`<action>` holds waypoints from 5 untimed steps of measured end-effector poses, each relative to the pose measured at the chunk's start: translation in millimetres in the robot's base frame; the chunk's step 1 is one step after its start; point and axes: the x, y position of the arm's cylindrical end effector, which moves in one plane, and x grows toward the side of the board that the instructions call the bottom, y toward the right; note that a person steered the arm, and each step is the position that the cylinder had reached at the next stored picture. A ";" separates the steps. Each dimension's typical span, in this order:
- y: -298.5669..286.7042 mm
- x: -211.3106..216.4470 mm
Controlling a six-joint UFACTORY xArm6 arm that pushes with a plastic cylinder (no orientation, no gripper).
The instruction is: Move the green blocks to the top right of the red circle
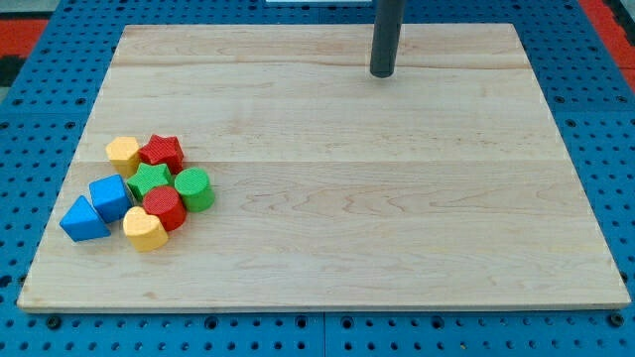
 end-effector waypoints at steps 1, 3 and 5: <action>-20.3 -14.5; -166.2 -32.6; -351.1 14.2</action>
